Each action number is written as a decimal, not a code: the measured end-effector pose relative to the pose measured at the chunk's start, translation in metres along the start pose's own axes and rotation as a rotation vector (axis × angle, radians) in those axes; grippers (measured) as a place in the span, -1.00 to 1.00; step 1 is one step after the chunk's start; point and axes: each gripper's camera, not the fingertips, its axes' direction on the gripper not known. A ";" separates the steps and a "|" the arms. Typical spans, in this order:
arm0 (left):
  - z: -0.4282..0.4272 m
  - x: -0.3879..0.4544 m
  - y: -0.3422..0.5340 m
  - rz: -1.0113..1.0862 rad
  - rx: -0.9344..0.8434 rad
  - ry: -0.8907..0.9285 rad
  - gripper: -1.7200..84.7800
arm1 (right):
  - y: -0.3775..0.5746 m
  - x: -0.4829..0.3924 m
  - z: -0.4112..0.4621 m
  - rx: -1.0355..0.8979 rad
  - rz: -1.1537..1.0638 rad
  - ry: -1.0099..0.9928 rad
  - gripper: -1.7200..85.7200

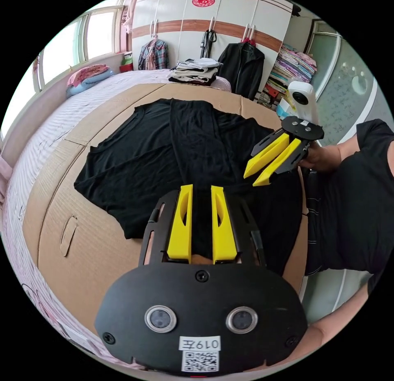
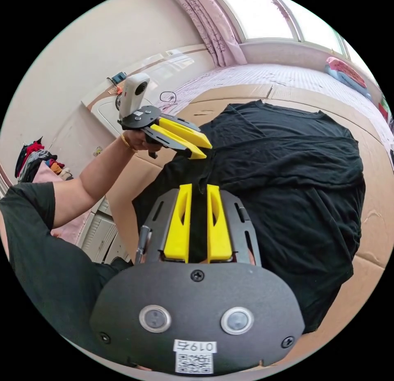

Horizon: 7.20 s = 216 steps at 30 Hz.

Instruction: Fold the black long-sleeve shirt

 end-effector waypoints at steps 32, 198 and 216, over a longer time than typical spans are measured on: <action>-0.081 0.020 0.094 -0.368 0.199 -0.230 -0.83 | 0.097 -0.187 0.008 -0.076 -0.601 0.236 -0.98; 0.176 -0.343 -0.847 -0.444 -0.017 0.330 -0.94 | 0.139 0.213 0.022 -0.114 -0.694 1.099 -0.85; 0.184 -0.348 -0.855 -0.471 0.012 0.344 -0.93 | 0.121 0.240 0.060 -0.220 -0.805 1.157 -0.98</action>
